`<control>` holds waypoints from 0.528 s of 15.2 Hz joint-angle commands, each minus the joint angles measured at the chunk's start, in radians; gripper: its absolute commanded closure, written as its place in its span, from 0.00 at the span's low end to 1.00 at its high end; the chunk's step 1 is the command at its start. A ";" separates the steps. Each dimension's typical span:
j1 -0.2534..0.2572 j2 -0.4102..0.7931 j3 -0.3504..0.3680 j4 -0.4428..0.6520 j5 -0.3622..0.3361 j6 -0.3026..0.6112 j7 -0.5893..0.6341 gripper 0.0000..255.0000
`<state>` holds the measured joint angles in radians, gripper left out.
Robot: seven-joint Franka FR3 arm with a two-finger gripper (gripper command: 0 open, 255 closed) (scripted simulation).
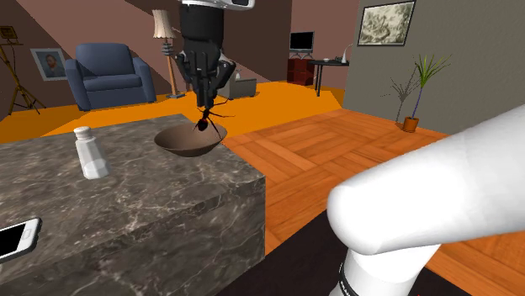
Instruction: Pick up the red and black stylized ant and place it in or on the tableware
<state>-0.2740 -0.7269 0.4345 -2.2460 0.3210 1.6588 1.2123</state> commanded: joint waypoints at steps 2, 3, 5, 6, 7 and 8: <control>-0.039 0.124 0.031 0.086 -0.026 0.040 0.008 1.00; -0.051 0.165 0.043 0.119 -0.036 0.049 0.014 1.00; -0.074 0.250 0.068 0.189 -0.062 0.064 0.029 1.00; -0.086 0.293 0.082 0.226 -0.077 0.070 0.039 1.00; -0.098 0.344 0.098 0.270 -0.096 0.075 0.051 1.00; -0.096 0.342 0.099 0.255 -0.094 0.088 0.050 1.00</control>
<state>-0.3649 -0.4086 0.5253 -2.0059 0.2350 1.7385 1.2571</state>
